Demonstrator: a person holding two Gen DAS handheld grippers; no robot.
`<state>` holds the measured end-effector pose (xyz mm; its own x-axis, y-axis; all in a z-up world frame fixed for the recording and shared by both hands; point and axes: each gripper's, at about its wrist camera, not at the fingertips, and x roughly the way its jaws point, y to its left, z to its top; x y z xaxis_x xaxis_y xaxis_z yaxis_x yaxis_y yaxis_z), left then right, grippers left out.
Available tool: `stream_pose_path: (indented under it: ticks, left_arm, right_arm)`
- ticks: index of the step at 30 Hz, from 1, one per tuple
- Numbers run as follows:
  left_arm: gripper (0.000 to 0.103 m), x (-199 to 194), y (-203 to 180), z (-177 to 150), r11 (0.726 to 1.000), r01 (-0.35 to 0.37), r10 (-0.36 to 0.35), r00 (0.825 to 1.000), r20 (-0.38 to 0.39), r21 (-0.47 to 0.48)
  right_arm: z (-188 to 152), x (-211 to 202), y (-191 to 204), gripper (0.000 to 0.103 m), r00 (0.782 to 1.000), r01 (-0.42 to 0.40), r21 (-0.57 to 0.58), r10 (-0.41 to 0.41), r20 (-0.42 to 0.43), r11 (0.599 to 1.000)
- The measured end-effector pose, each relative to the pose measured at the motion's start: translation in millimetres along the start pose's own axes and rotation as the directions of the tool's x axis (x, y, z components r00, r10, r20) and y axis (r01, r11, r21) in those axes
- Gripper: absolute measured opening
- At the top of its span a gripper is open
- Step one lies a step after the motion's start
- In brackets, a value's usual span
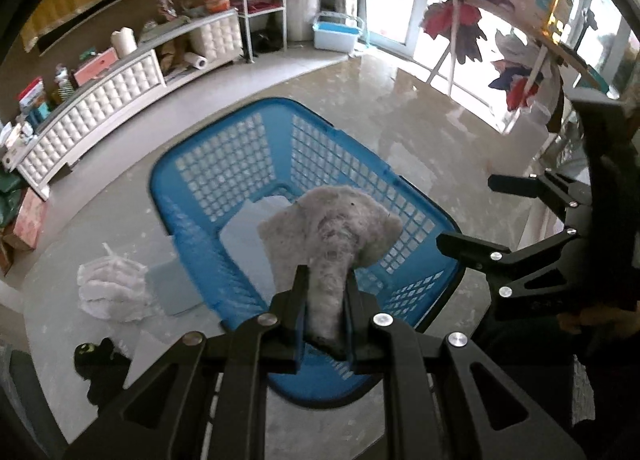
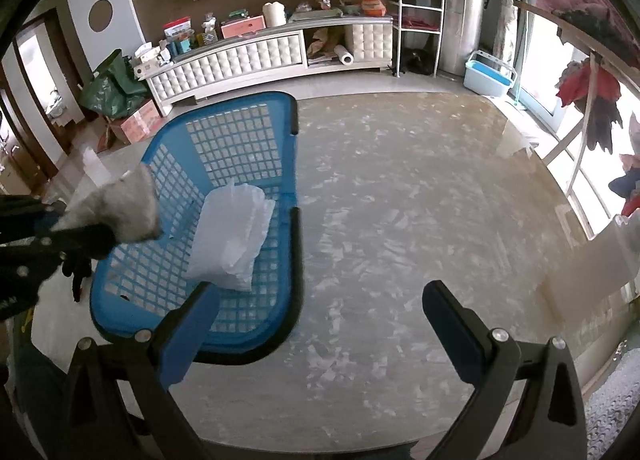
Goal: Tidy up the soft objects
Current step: 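Carry the grey fuzzy mat with the left gripper over the basket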
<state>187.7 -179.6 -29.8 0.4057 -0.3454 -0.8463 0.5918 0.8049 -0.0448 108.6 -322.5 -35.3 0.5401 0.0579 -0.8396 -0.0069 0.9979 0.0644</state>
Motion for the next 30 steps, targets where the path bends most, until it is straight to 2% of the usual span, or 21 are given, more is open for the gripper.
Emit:
stream_pose_path:
  ticks: [12,19,30]
  left_arm:
    - [0.013,56.9,-18.1,12.1,0.996,0.056,-0.050,0.994,-0.093,0.066]
    - [0.014,85.5,-16.9,12.7,0.995,0.058,-0.046,0.989,-0.143,0.081]
    - [0.015,99.2,-18.0,12.9,0.994,0.048,-0.031,0.984,-0.177,0.093]
  right_arm:
    - [-5.3,13.8,-8.0,0.102,1.000,-0.016,0.029,0.017,-0.025,0.999]
    - [-3.9,13.8,-8.8,0.102,0.999,-0.025,0.028,0.025,-0.024,0.999]
    - [-0.6,18.9,-11.6,0.102,0.999,-0.033,0.043,0.034,-0.031,0.999]
